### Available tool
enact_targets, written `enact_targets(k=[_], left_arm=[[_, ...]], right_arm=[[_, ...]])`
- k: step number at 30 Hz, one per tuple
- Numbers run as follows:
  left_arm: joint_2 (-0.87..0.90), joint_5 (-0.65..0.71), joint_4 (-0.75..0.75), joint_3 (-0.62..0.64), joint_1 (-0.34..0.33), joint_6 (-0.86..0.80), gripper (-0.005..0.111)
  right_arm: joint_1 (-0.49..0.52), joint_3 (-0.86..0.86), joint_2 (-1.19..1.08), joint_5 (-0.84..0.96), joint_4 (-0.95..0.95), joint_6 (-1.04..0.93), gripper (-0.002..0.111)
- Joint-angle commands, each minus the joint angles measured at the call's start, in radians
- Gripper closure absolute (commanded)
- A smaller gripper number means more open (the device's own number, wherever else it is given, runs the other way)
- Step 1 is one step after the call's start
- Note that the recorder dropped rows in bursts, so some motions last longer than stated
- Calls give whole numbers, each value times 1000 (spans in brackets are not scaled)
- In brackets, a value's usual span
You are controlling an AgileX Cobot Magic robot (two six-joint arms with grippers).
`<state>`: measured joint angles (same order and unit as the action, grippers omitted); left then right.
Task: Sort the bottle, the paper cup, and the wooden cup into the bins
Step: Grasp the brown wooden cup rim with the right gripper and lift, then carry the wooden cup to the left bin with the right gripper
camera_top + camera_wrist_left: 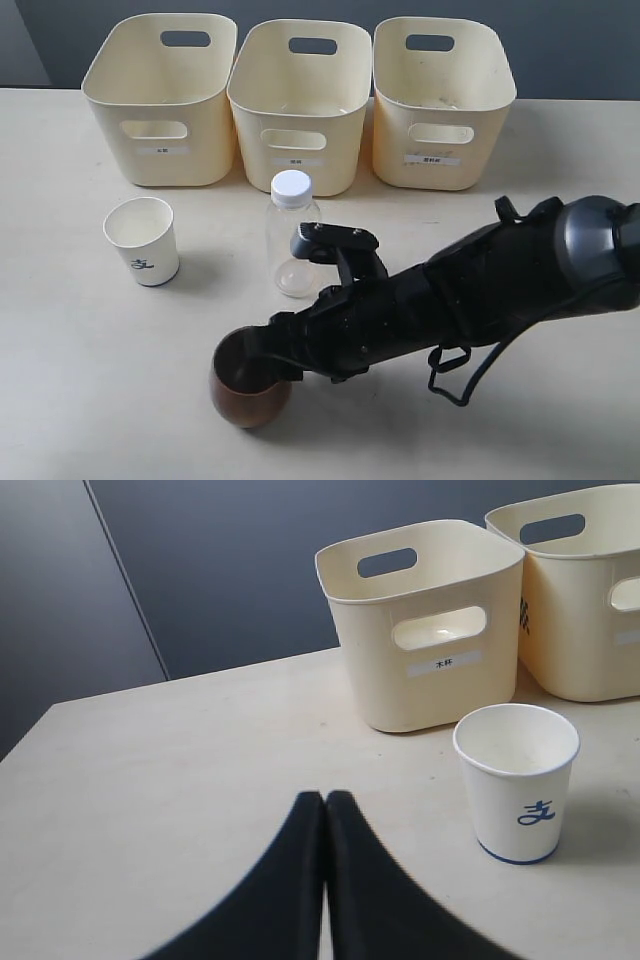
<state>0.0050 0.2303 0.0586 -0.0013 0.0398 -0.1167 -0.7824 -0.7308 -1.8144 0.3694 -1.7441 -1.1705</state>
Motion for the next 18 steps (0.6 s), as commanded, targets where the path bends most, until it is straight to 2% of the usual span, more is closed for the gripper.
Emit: enact_targets(k=[1,3,4,11,18], left_arm=[[-5,-7,8,1,3,2,107],[-5,-7,8,1,3,2,107],[-5,-7,8,1,3,2,107],[-5,-7,8,1,3,2,107],[-5,-7,8,1,3,2,107]], right_arm=[[1,-2,-4,12,0,-4,81],[1,-2,-4,20,0,-7,102],[1,-2,-4,26,0,-7,109],[1,-47,-4,70,0,-7,108],[1,-182,-4,183,0,-7,108]])
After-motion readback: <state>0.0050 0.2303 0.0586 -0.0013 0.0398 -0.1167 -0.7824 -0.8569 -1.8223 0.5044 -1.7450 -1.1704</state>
